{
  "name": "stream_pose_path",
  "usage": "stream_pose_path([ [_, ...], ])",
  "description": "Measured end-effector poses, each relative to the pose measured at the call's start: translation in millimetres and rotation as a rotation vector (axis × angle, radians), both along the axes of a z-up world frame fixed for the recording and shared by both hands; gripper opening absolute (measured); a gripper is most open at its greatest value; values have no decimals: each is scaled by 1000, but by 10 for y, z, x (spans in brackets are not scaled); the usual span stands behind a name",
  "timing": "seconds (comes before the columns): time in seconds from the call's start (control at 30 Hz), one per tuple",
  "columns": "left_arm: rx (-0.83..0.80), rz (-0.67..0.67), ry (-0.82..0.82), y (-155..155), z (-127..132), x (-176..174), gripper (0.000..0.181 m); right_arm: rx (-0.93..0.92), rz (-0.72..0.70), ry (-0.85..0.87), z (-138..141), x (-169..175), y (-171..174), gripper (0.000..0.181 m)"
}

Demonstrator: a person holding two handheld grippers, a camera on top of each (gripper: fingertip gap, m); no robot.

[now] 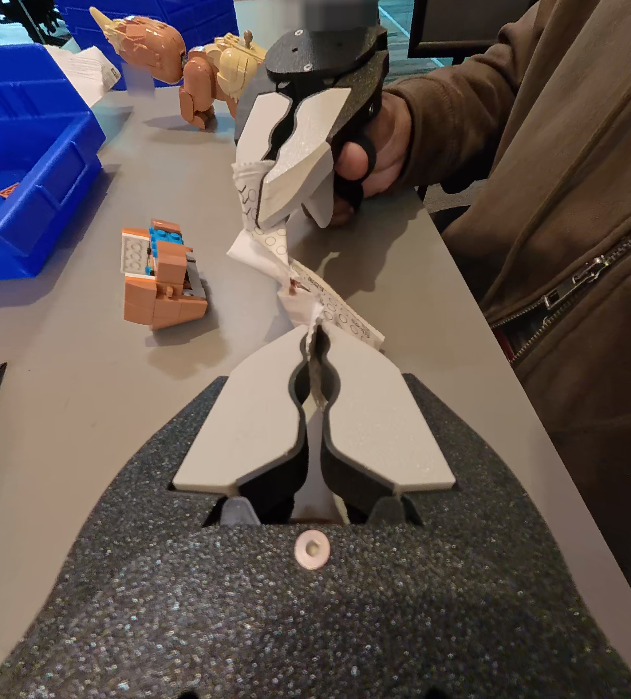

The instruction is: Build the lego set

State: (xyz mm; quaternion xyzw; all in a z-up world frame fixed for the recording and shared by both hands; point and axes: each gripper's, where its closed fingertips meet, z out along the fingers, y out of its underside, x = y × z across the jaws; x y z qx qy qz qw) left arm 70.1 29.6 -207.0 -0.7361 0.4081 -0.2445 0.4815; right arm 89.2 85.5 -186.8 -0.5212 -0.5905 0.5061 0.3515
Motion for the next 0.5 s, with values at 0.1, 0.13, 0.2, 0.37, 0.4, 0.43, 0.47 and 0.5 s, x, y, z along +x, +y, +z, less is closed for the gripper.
stream_pose_path([
  [0.1, 4, -1, 5, -2, -5, 3, 1, -2, -2, 1, 0, 0, 4, 0],
  [0.13, 9, 5, 3, 8, -1, -1, 1, -1, -7, 6, 6, -2, 12, 0],
  [0.2, 7, 23, -5, 38, 2, -11, 1, 14, -11, 35, 41, -5, 19, 0],
  [0.37, 22, 95, -58, 157, 35, -64, 0, -40, -45, 118, 201, 9, 111, 10],
  [0.4, 22, 114, -81, 186, 56, -81, 0, -57, -60, 132, 244, 24, 151, 19],
  [0.43, 21, 138, -114, 221, 86, -102, 0, -69, -74, 143, 282, 44, 190, 25],
  [0.47, 22, 161, -152, 256, 125, -125, 0, -77, -86, 150, 314, 68, 224, 30],
  [0.5, 19, 178, -190, 283, 166, -148, 0, -81, -92, 150, 332, 92, 250, 32],
])
